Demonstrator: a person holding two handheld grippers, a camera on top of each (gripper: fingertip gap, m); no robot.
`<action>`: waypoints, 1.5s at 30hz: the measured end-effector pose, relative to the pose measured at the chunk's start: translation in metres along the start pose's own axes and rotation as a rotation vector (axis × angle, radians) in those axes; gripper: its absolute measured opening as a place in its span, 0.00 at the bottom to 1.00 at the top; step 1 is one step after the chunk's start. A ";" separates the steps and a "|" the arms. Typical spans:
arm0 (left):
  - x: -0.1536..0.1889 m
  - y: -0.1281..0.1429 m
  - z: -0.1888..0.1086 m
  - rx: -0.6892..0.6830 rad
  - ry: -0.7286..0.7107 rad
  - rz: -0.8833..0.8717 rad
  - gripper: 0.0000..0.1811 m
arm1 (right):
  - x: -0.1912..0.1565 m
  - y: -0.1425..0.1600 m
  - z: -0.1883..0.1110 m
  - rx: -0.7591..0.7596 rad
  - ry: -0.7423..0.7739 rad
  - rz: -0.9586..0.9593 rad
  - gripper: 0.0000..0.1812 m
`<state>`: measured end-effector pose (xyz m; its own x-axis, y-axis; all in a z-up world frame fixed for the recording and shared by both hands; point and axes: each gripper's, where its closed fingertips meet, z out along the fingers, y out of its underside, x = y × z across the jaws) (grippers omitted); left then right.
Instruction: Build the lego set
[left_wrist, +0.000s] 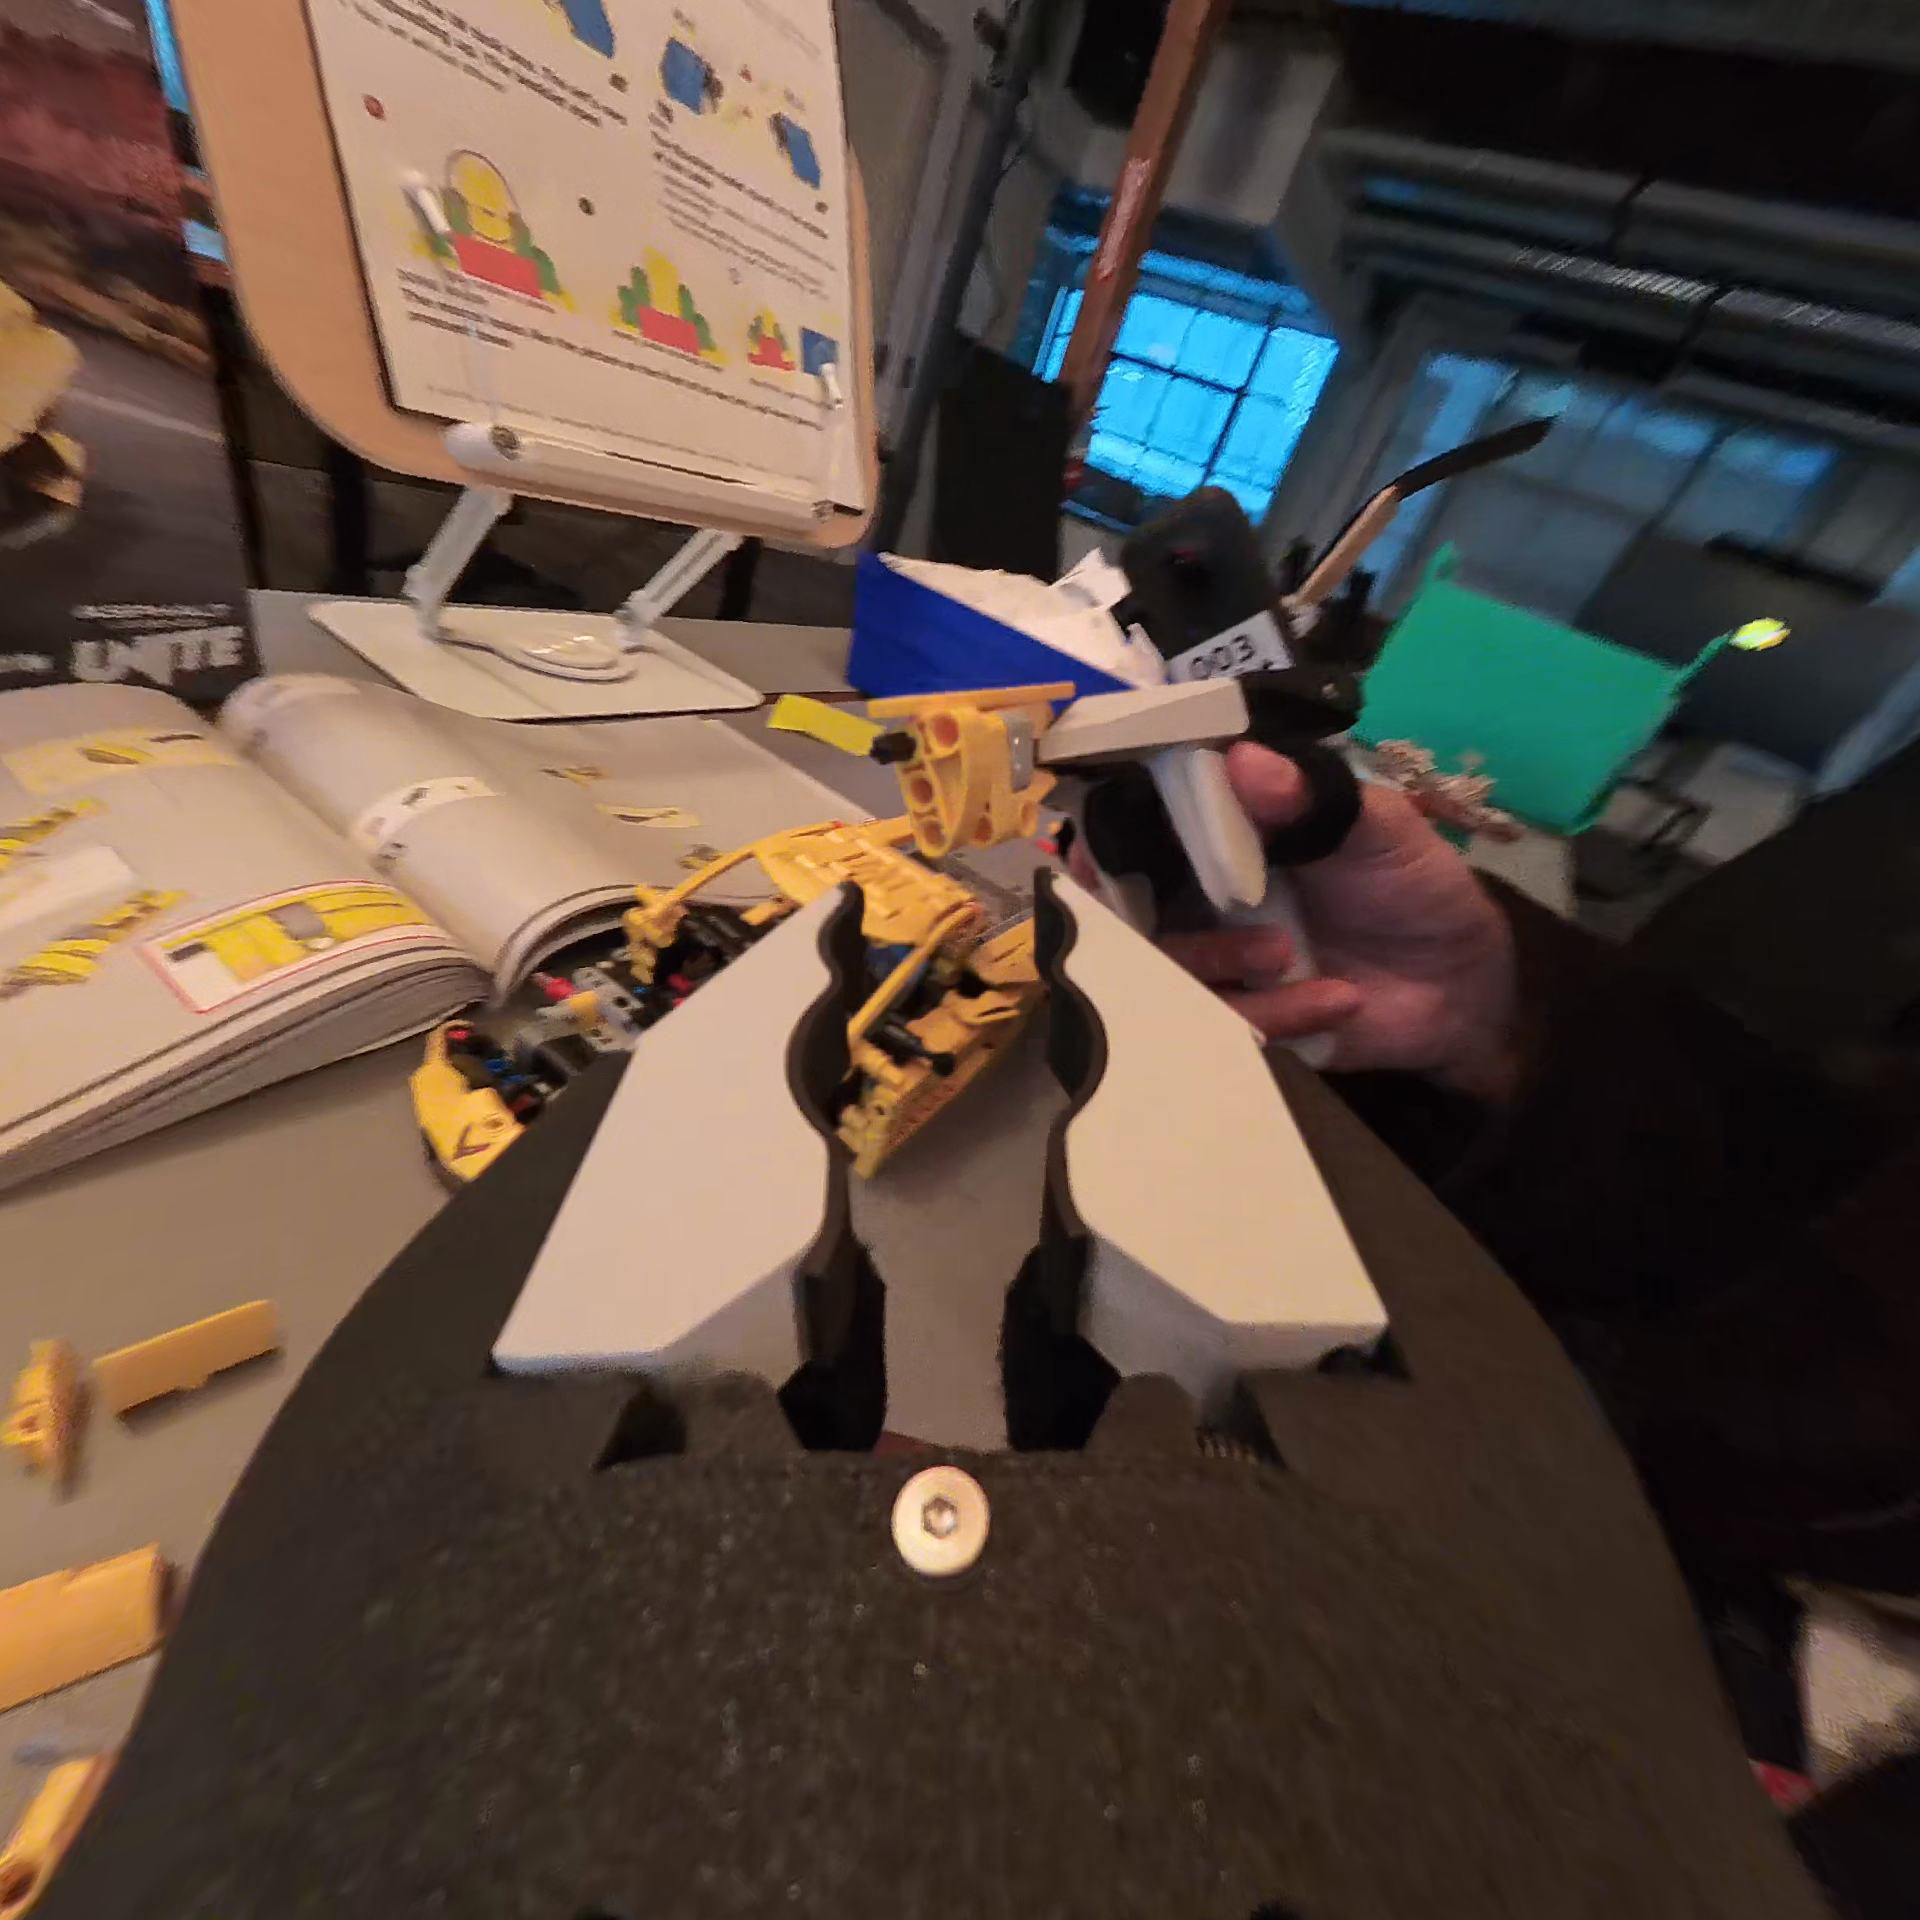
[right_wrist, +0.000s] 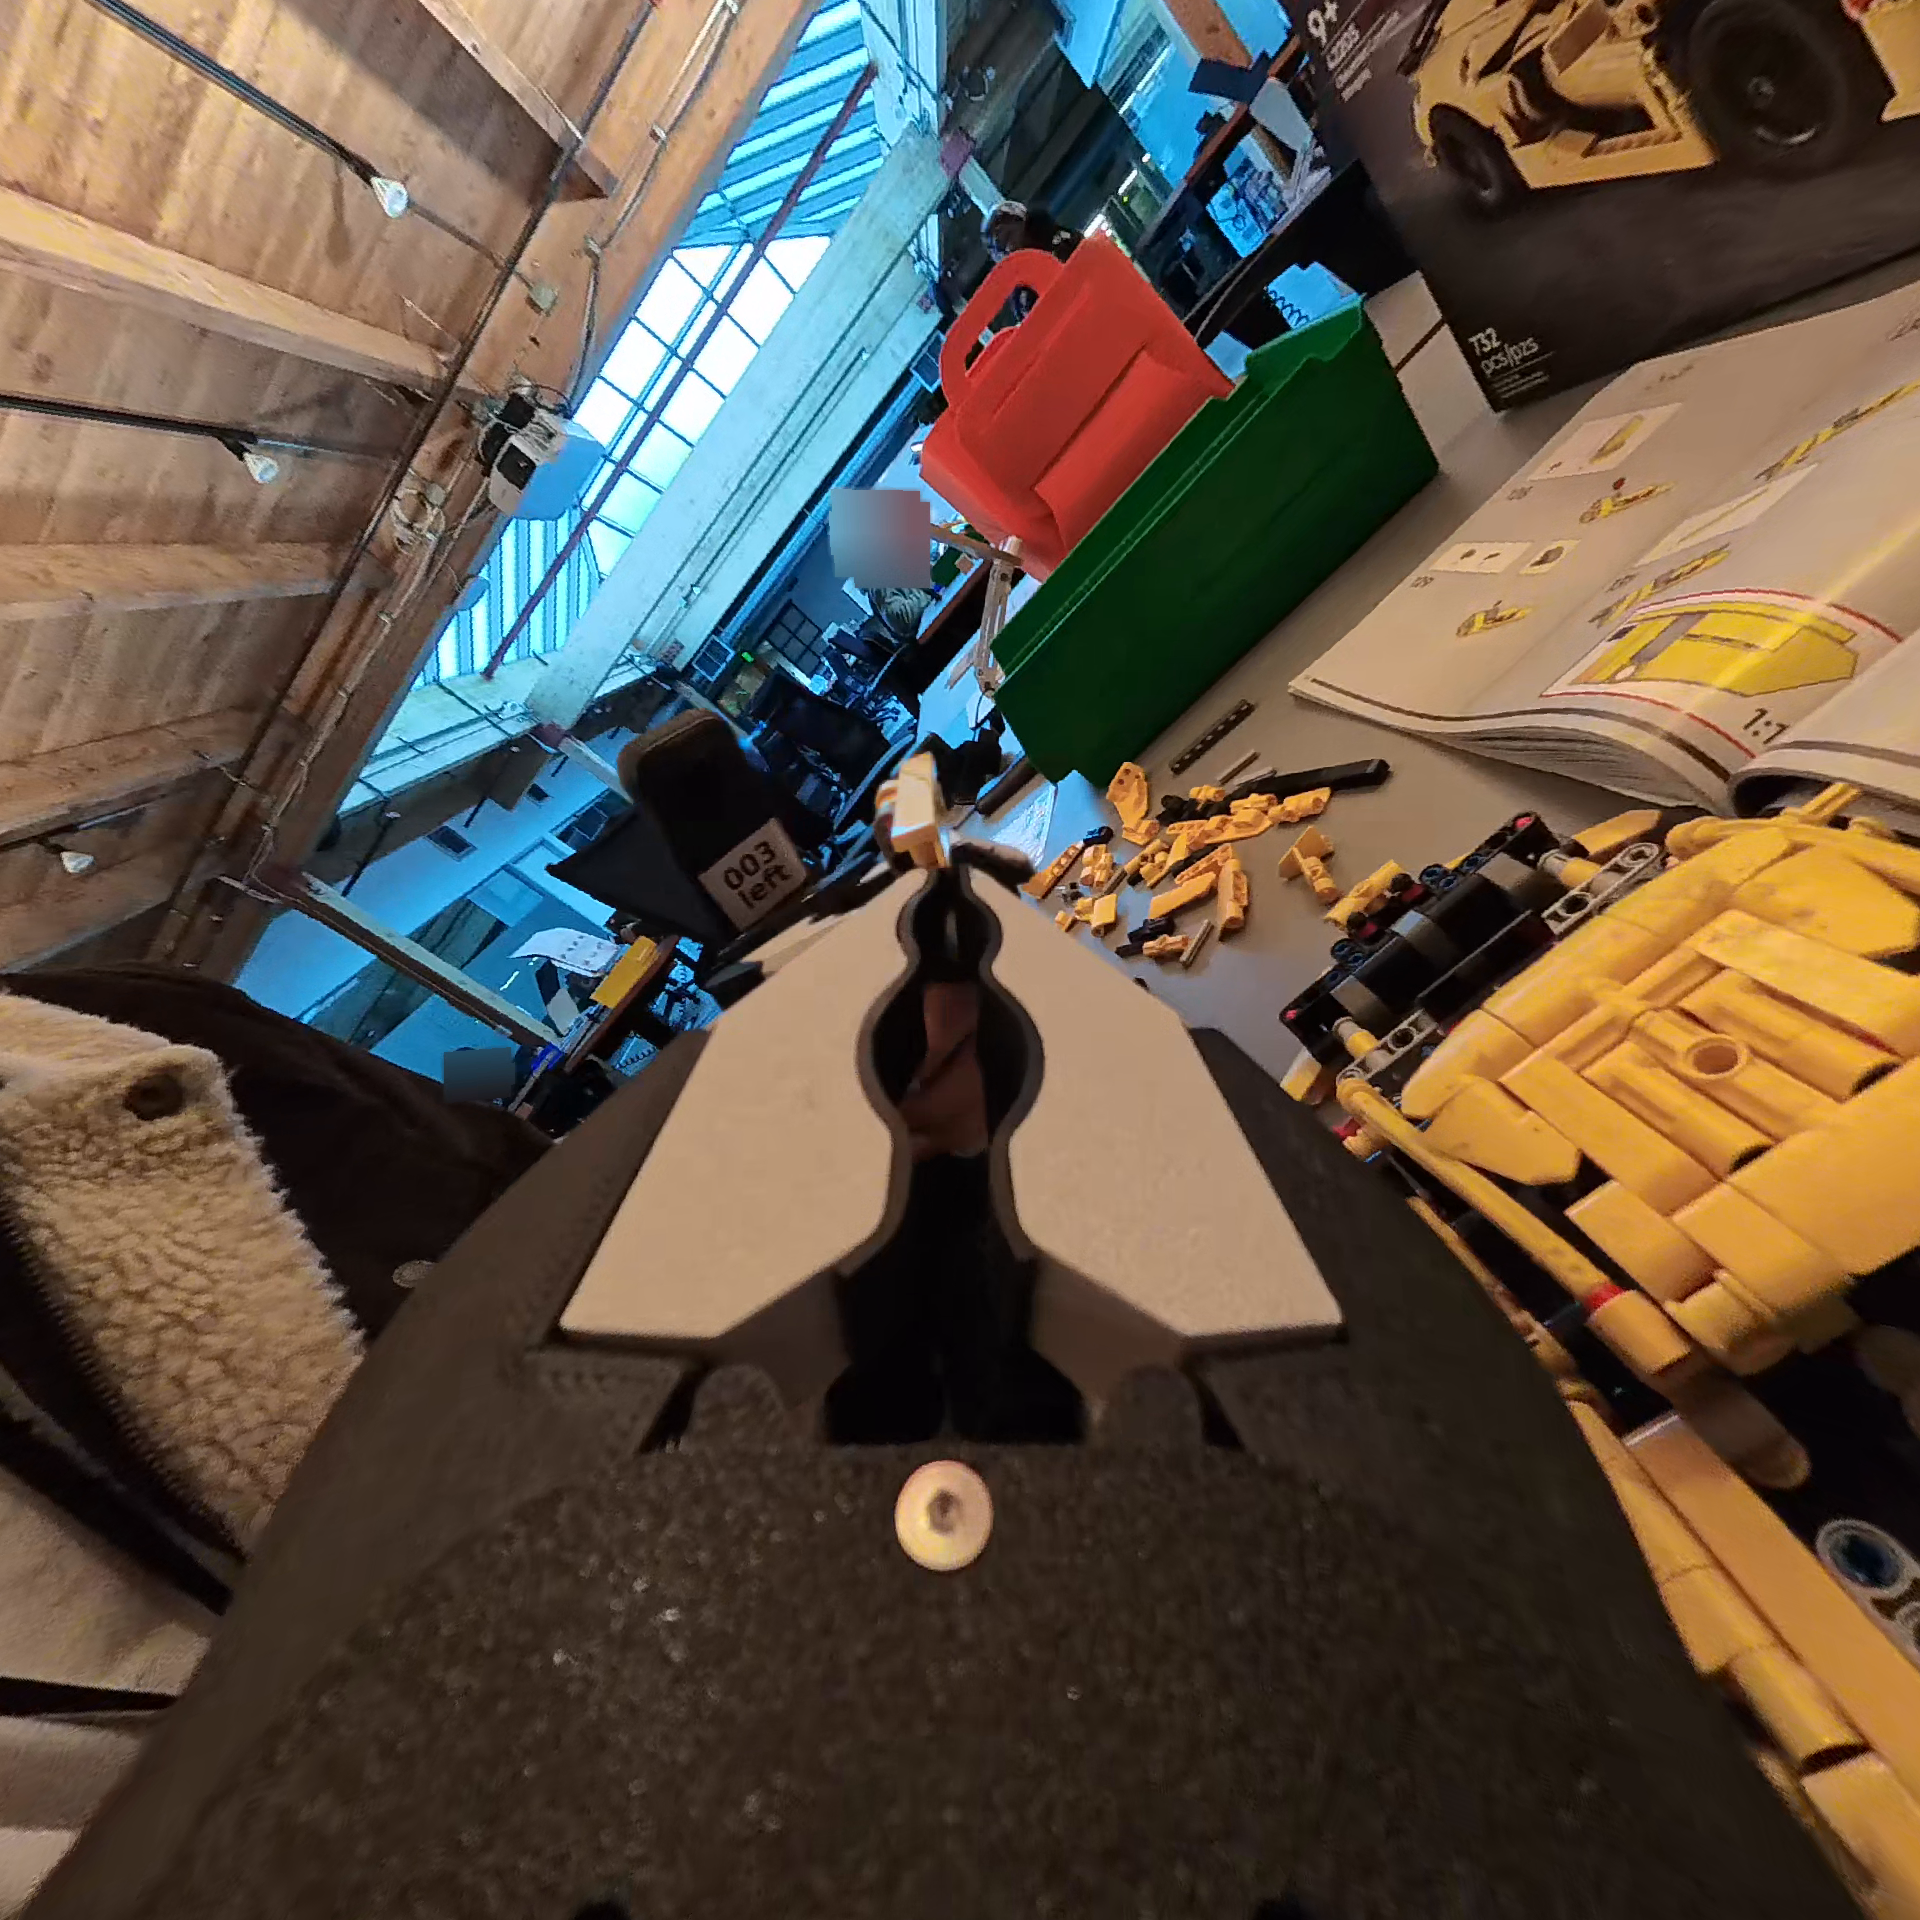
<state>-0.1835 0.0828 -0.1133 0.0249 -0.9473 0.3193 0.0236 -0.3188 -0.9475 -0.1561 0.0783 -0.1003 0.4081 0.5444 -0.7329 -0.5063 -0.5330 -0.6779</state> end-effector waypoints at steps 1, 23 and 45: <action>-0.003 0.001 0.001 -0.007 -0.033 0.017 0.18 | 0.002 0.001 0.001 0.001 0.011 0.002 0.00; -0.005 -0.015 -0.013 0.102 0.112 -0.293 0.14 | 0.006 0.017 0.005 -0.038 -0.020 0.108 0.00; -0.097 0.006 -0.028 -0.210 -0.150 -0.110 0.14 | 0.078 0.125 -0.062 -0.657 0.439 -0.242 0.00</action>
<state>-0.2141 0.1716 -0.1502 0.1818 -0.8964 0.4043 -0.1725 -0.4338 -0.8843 -0.1406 0.0139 -0.2456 0.7775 0.4629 -0.4256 0.1256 -0.7775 -0.6162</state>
